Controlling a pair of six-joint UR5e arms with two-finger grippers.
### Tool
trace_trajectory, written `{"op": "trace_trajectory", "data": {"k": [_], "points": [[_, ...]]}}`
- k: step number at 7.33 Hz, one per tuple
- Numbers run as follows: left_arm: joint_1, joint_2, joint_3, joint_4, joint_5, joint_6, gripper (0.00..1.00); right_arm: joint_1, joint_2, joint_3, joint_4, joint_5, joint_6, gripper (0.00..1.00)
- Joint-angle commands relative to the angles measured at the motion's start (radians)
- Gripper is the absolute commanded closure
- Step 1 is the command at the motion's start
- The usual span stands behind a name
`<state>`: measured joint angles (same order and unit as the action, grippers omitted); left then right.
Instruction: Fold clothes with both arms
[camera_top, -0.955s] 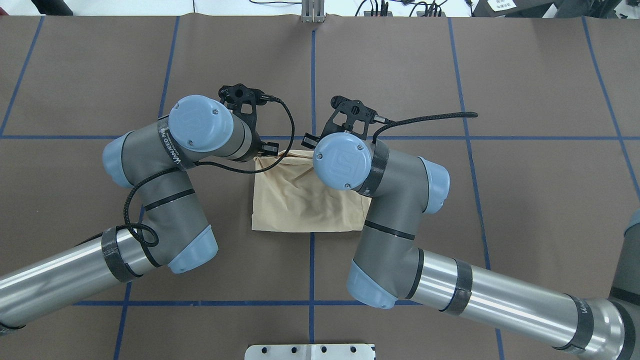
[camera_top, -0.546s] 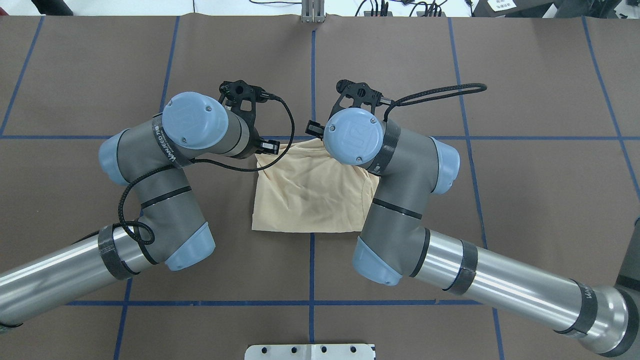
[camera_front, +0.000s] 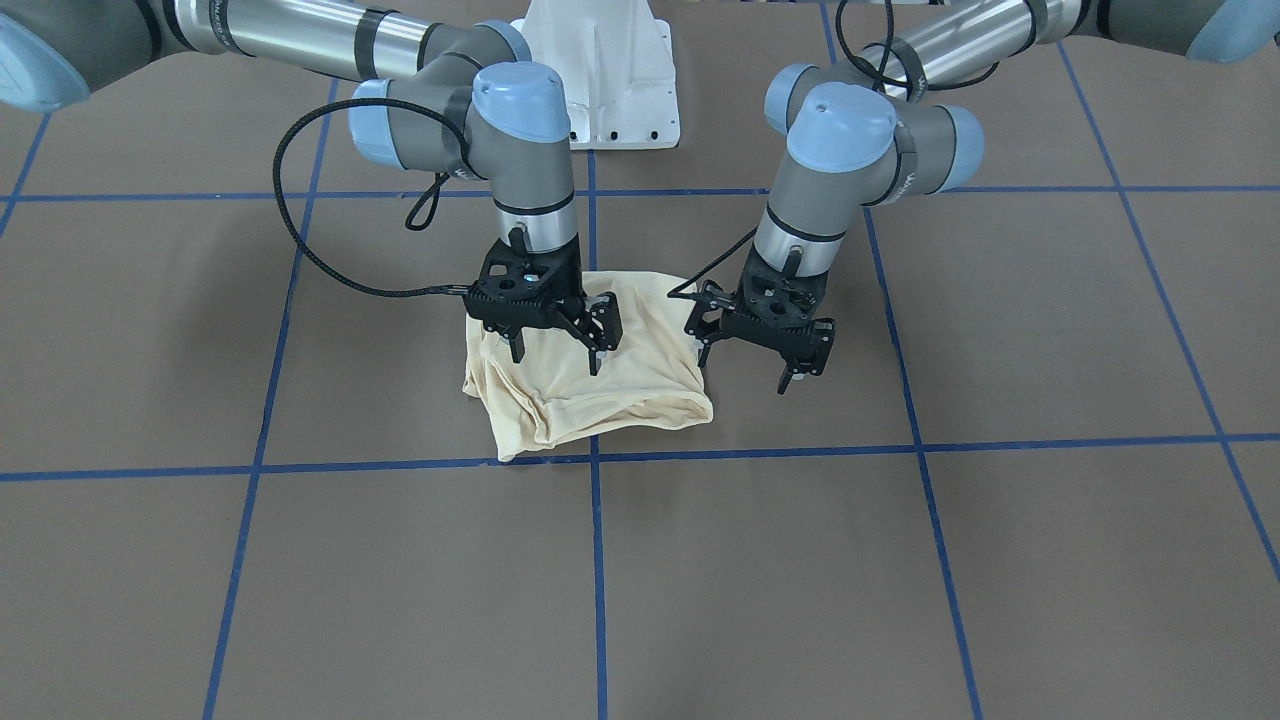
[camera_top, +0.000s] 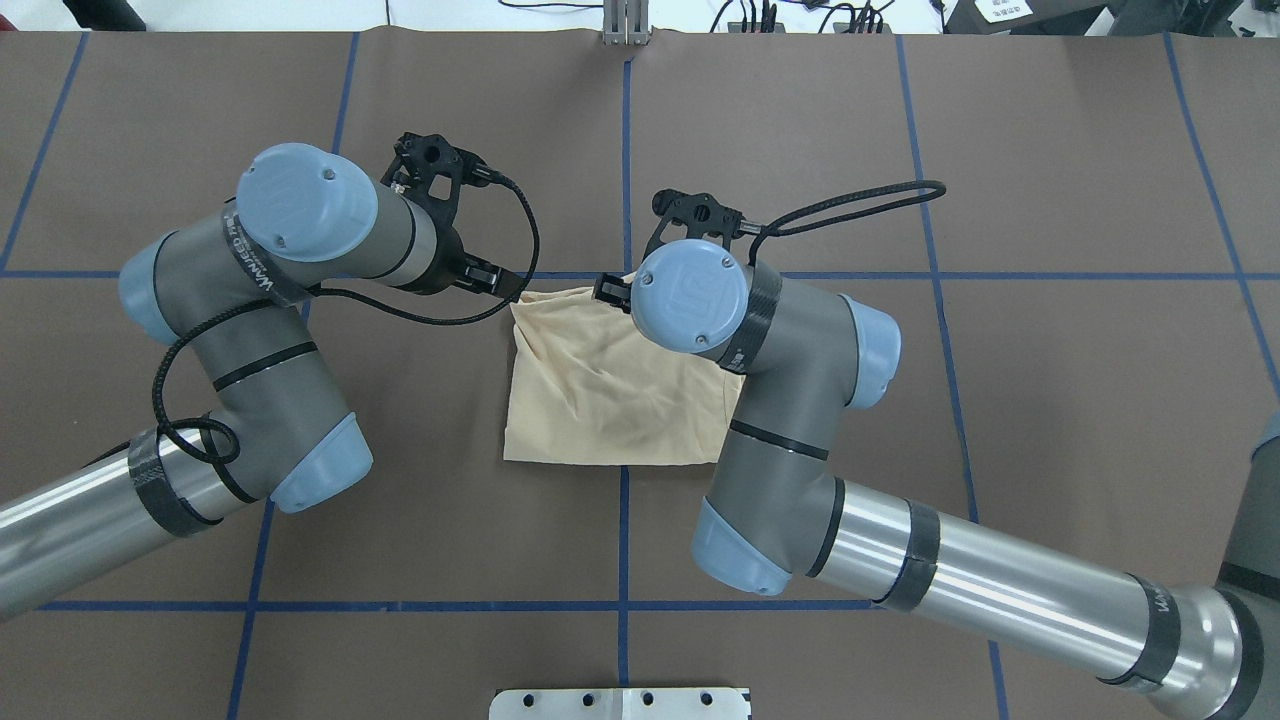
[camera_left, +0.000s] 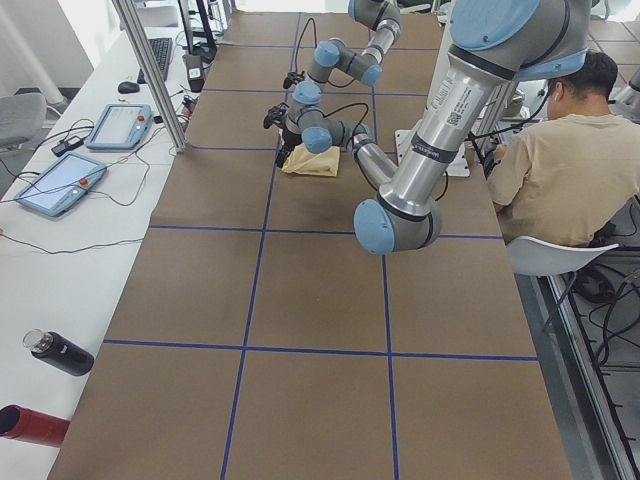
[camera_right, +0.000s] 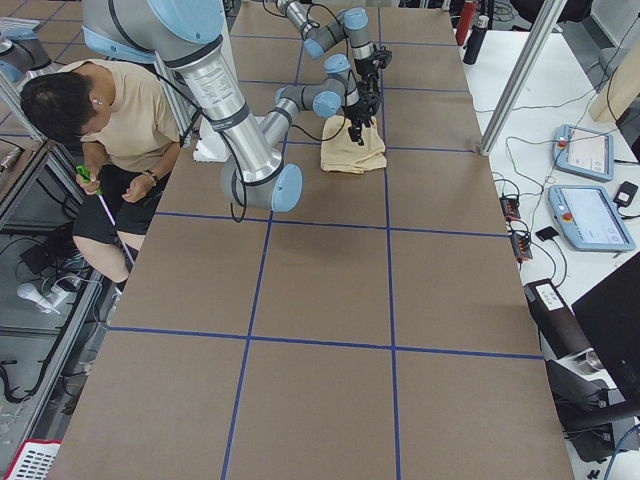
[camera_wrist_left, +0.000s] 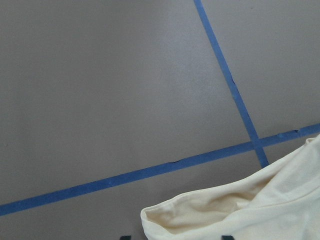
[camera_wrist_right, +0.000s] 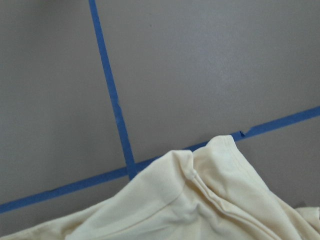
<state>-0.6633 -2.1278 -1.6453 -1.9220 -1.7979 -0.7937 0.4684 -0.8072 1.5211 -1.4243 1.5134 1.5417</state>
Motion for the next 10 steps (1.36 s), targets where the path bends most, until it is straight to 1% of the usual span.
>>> {"op": "trace_trajectory", "data": {"k": [1,2,3,5,6,7,8,9,10], "points": [[-0.005,0.017,-0.010,-0.009,-0.005,0.013,0.00,-0.019,0.064,-0.158,0.002,-0.036,-0.027,0.00],[-0.005,0.017,-0.010,-0.009,-0.005,0.013,0.00,-0.005,0.065,-0.168,-0.004,-0.039,-0.107,0.00],[-0.005,0.017,-0.011,-0.009,-0.005,0.011,0.00,0.019,0.065,-0.180,-0.028,-0.038,-0.147,0.00],[-0.005,0.019,-0.018,-0.009,-0.005,0.004,0.00,0.097,0.065,-0.182,-0.141,-0.033,-0.338,0.00],[-0.005,0.020,-0.022,-0.009,-0.005,0.002,0.00,0.136,0.062,-0.180,-0.157,-0.026,-0.400,0.00],[-0.005,0.023,-0.024,-0.009,-0.006,0.002,0.00,0.179,0.056,-0.171,-0.148,0.029,-0.451,0.00],[-0.007,0.023,-0.025,-0.009,-0.005,-0.001,0.00,0.225,0.046,-0.121,-0.144,0.138,-0.484,0.00],[-0.013,0.043,-0.050,-0.008,-0.005,-0.002,0.00,0.266,-0.031,0.013,-0.145,0.254,-0.488,0.00],[-0.022,0.122,-0.138,-0.008,-0.006,-0.001,0.00,0.306,-0.152,0.174,-0.154,0.319,-0.512,0.00]]}}
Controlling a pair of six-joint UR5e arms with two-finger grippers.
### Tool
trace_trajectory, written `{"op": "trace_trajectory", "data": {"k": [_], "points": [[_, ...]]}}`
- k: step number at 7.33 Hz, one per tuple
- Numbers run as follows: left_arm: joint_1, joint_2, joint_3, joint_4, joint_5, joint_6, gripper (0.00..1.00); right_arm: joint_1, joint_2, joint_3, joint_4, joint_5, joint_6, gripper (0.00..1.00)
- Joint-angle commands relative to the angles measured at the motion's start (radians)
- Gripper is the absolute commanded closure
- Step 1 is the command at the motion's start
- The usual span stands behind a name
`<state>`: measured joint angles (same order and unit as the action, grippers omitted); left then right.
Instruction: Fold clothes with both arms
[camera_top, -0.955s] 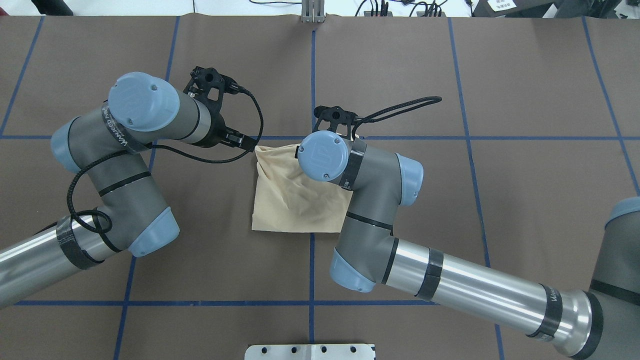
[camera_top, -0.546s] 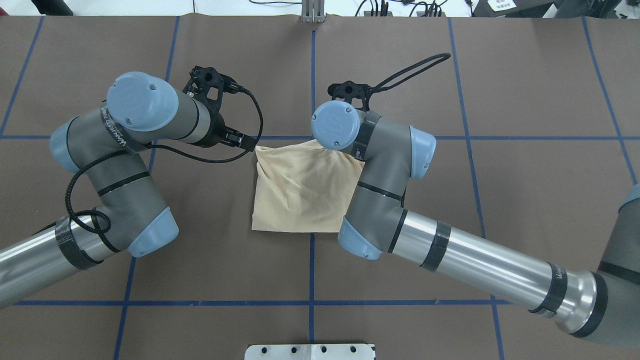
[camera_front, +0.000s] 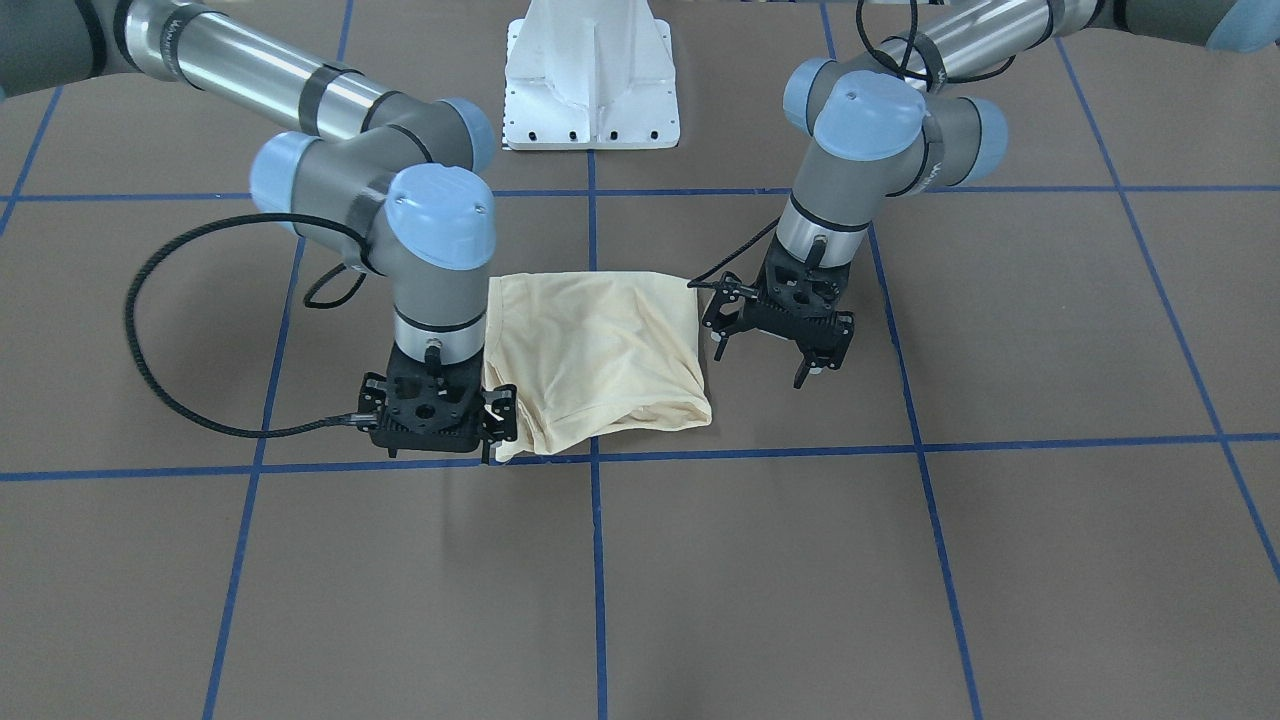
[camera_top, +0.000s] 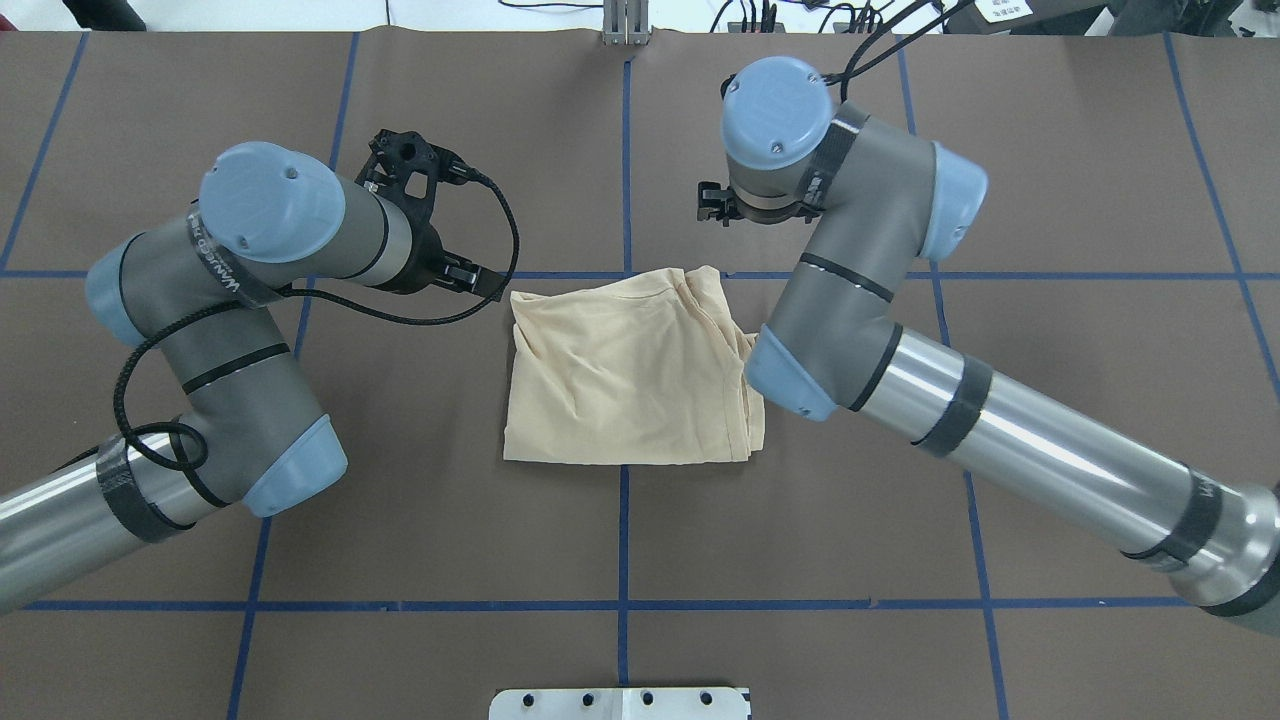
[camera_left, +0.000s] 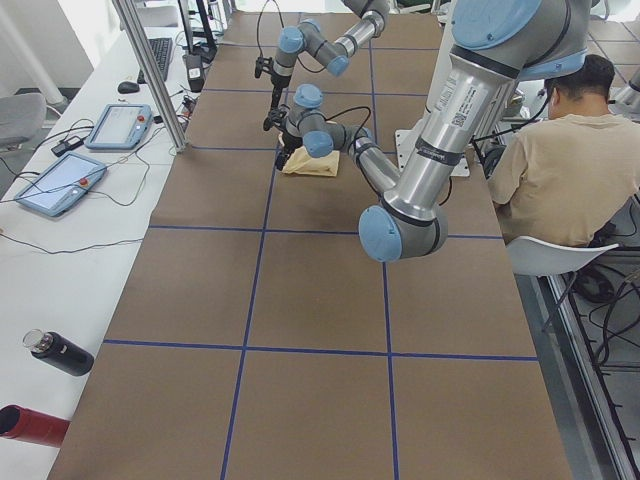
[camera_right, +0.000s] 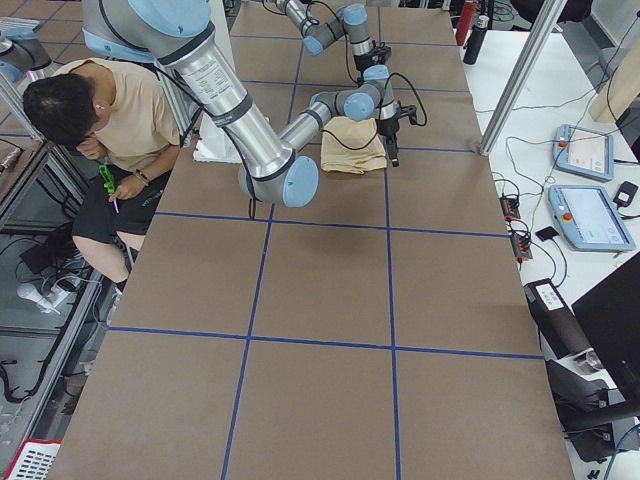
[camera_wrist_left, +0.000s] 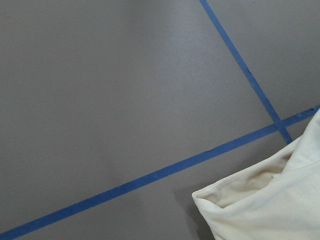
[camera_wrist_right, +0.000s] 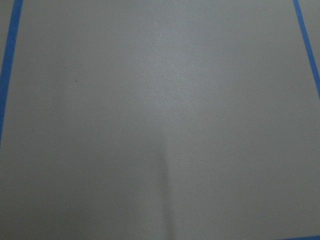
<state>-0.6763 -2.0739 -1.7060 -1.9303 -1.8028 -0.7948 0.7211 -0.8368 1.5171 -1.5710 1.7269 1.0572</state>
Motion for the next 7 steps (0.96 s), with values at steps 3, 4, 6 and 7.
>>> {"op": "trace_trajectory", "data": {"k": [3,4,6,7], "points": [[-0.119,0.353,-0.349,0.019,-0.061,0.134,0.00,0.269,-0.409,0.409,-0.078,0.239,-0.379,0.00],[-0.208,0.450,-0.394,0.019,-0.105,0.263,0.00,0.378,-0.491,0.419,-0.075,0.293,-0.531,0.00],[-0.537,0.529,-0.387,0.022,-0.350,0.463,0.00,0.612,-0.635,0.410,-0.086,0.467,-0.870,0.00],[-0.615,0.613,-0.341,0.027,-0.459,0.459,0.00,0.706,-0.707,0.402,-0.086,0.518,-0.964,0.00]]}}
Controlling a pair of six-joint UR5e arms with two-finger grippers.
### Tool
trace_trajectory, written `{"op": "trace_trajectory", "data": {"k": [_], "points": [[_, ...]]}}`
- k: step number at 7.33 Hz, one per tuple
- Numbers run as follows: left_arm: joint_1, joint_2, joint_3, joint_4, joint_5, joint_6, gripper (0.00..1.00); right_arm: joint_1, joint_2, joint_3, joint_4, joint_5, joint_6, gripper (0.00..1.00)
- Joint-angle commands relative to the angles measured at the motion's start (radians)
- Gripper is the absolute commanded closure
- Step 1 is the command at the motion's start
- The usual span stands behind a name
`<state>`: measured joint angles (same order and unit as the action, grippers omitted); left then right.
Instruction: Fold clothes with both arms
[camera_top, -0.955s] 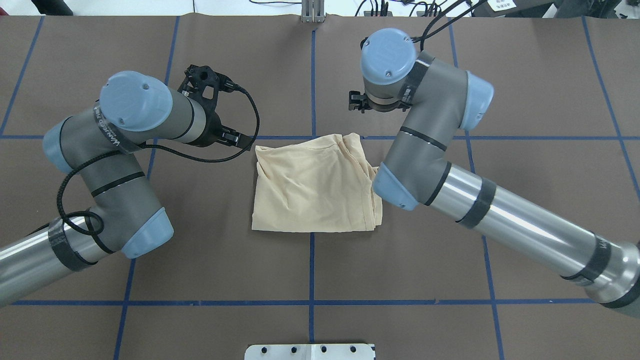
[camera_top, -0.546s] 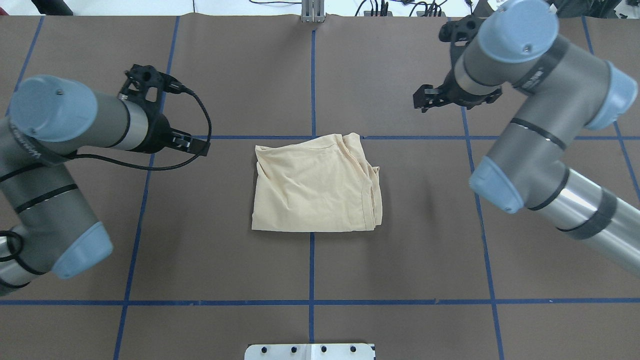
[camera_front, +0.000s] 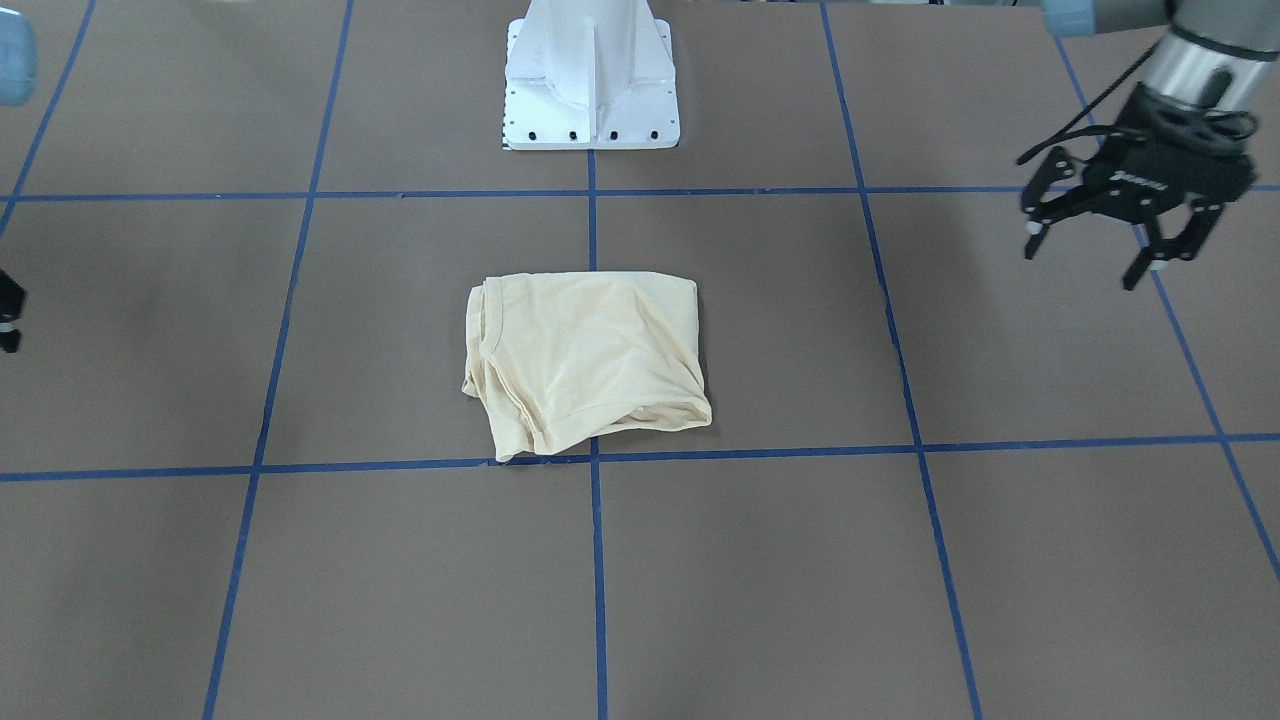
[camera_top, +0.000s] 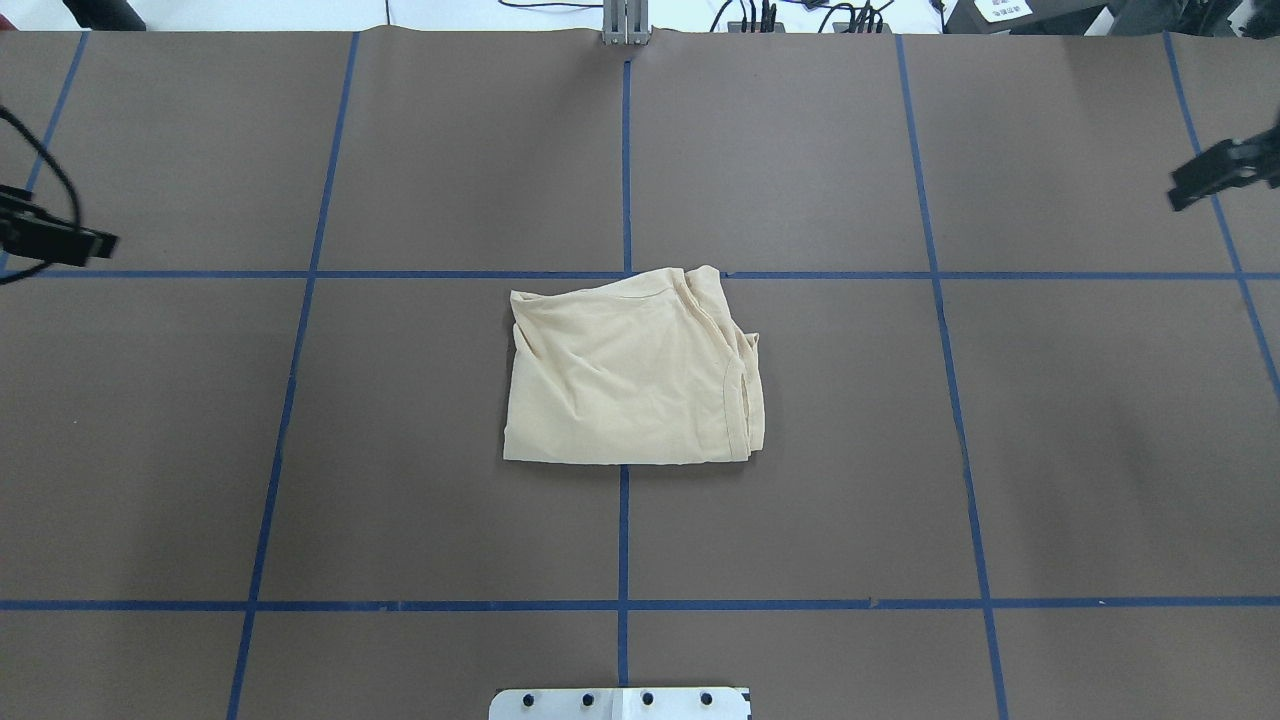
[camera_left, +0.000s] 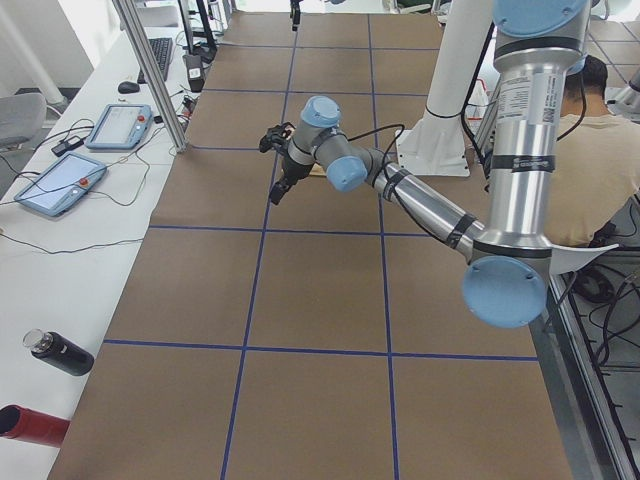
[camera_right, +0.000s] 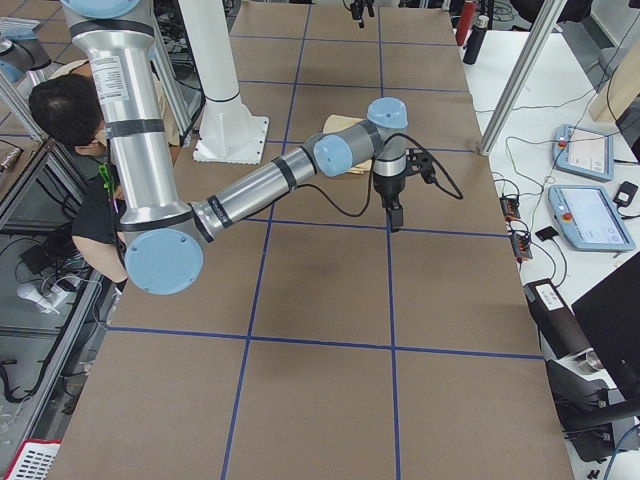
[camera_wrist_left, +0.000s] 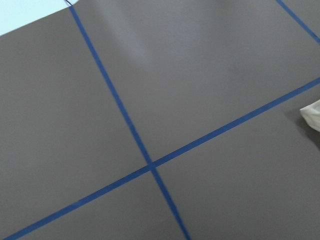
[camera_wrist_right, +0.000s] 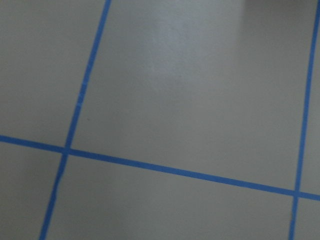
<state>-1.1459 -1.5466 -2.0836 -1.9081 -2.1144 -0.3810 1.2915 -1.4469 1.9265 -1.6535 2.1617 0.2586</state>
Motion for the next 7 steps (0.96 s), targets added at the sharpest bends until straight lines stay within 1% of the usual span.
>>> {"op": "trace_trajectory", "data": {"k": [1,2,3,4,6,7], "points": [[-0.240,0.106,0.109,0.003,-0.174,0.054,0.00,0.191,-0.178,-0.007,0.007,0.099,-0.226,0.00],[-0.323,0.124,0.166,-0.008,-0.193,0.100,0.00,0.240,-0.229,-0.029,0.006,0.099,-0.292,0.00],[-0.349,0.157,0.184,-0.005,-0.193,0.179,0.00,0.247,-0.301,-0.034,0.008,0.101,-0.315,0.00],[-0.380,0.158,0.238,0.001,-0.184,0.183,0.00,0.247,-0.332,-0.026,0.008,0.102,-0.305,0.00],[-0.383,0.161,0.337,0.001,-0.190,0.189,0.00,0.262,-0.378,-0.040,0.009,0.118,-0.306,0.00],[-0.385,0.180,0.335,0.003,-0.193,0.189,0.00,0.261,-0.365,-0.037,0.009,0.141,-0.292,0.00]]}}
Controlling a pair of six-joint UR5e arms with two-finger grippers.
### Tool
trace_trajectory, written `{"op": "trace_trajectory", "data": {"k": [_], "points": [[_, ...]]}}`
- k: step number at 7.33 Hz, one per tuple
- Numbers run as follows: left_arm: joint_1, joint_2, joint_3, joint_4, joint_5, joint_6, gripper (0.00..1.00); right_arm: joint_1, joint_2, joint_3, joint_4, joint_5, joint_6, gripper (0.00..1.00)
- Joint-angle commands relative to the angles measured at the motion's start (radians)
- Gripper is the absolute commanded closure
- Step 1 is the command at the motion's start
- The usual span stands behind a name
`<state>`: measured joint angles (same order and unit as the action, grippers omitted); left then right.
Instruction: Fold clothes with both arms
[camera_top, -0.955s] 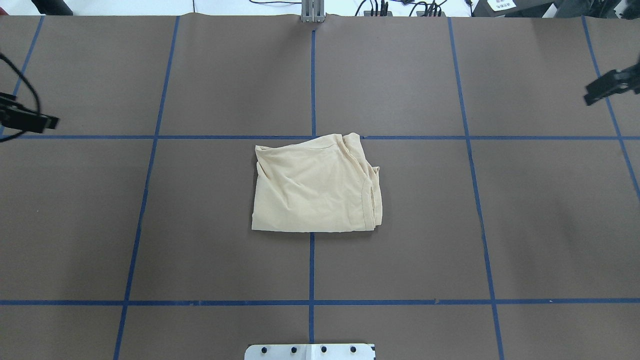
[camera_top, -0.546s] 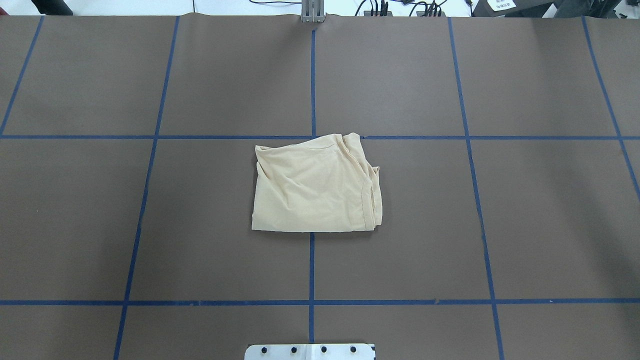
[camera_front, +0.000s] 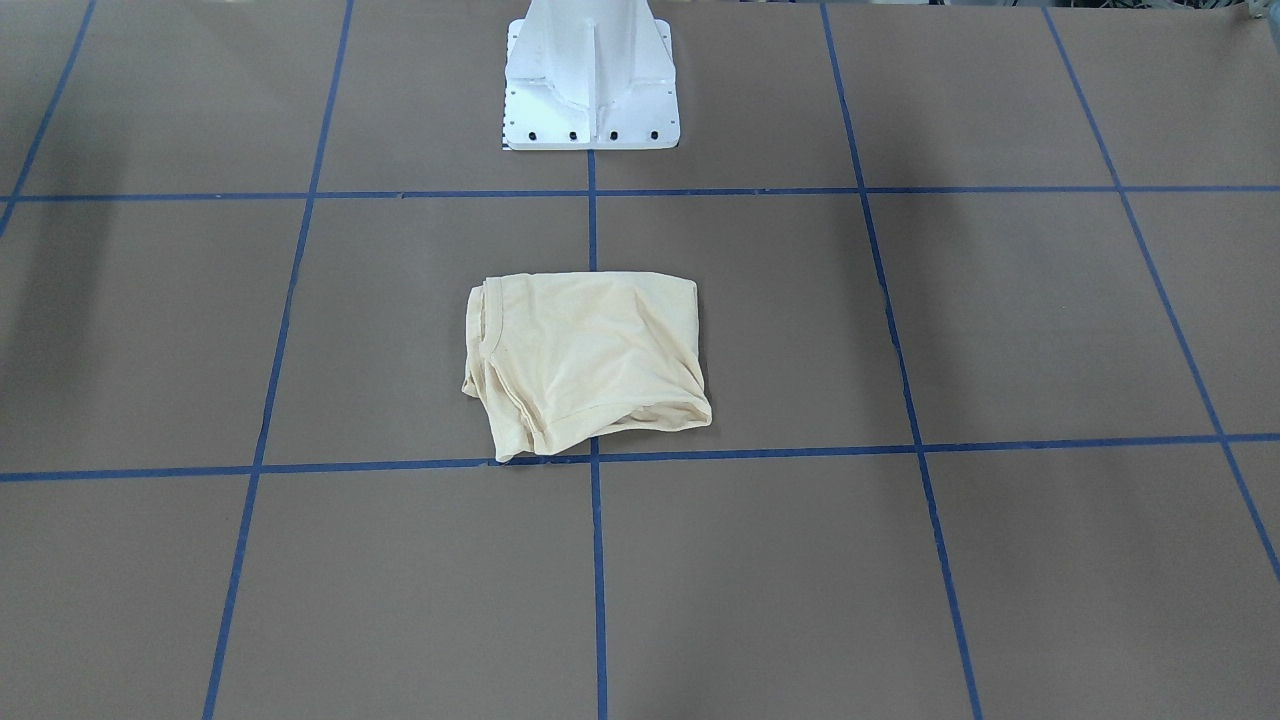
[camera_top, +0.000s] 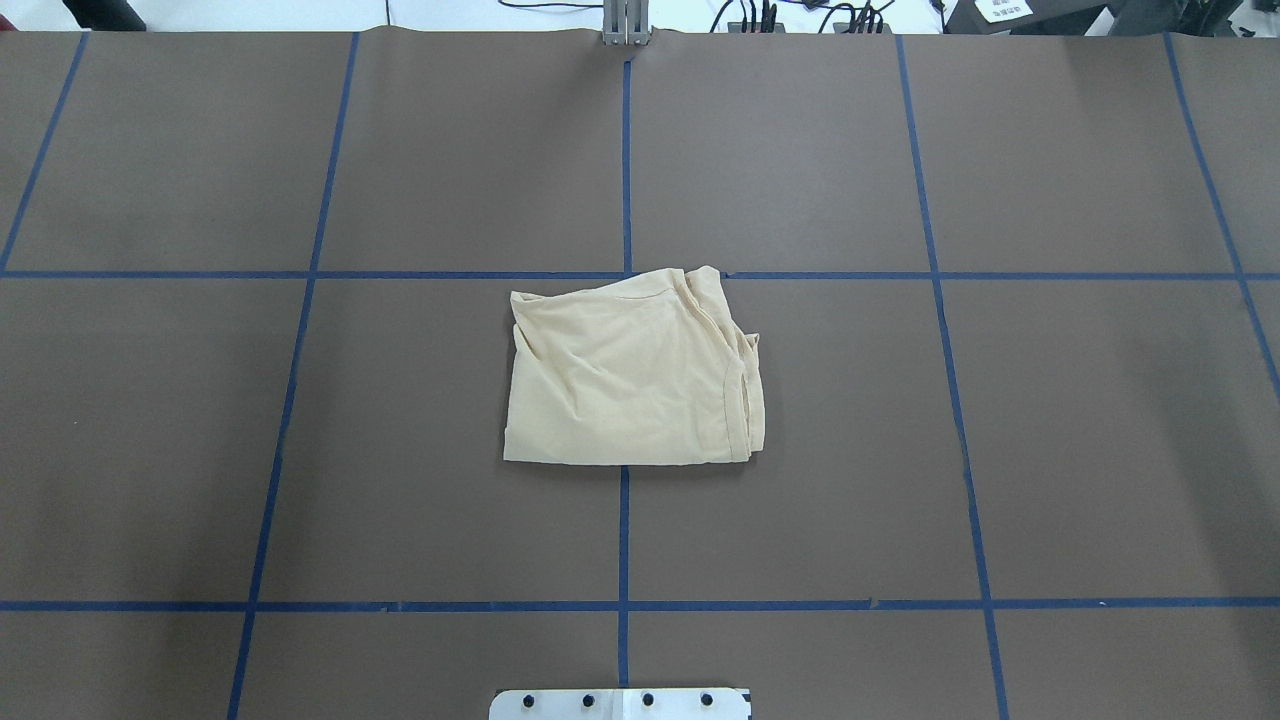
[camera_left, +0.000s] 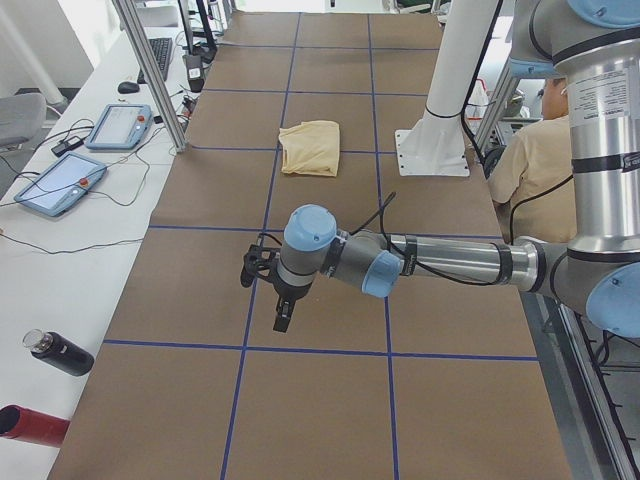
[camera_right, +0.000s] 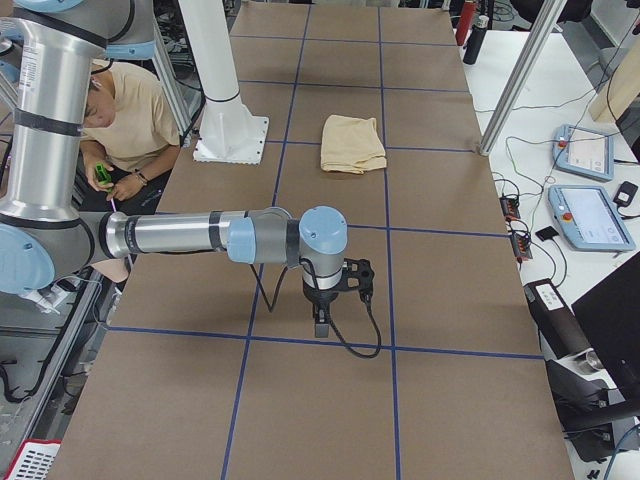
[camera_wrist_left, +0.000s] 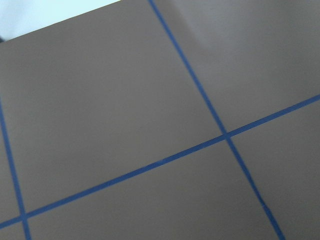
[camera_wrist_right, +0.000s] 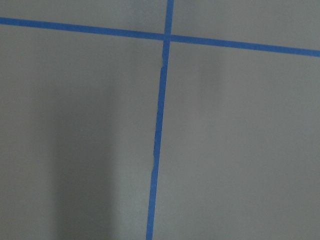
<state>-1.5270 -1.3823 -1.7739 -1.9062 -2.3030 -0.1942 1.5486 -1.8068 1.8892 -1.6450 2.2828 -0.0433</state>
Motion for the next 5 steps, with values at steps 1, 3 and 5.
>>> {"op": "trace_trajectory", "data": {"k": [1,3,5], "points": [[-0.001,0.005,0.039,0.030,-0.010,0.002,0.00,0.001,0.019,0.002,0.005,0.036,0.114,0.00],[-0.005,0.032,0.038,0.044,-0.066,-0.001,0.00,-0.002,0.009,-0.002,0.072,0.026,0.166,0.00],[-0.005,0.037,0.036,0.033,-0.098,-0.007,0.00,-0.002,0.009,-0.010,0.096,0.035,0.166,0.00]]}}
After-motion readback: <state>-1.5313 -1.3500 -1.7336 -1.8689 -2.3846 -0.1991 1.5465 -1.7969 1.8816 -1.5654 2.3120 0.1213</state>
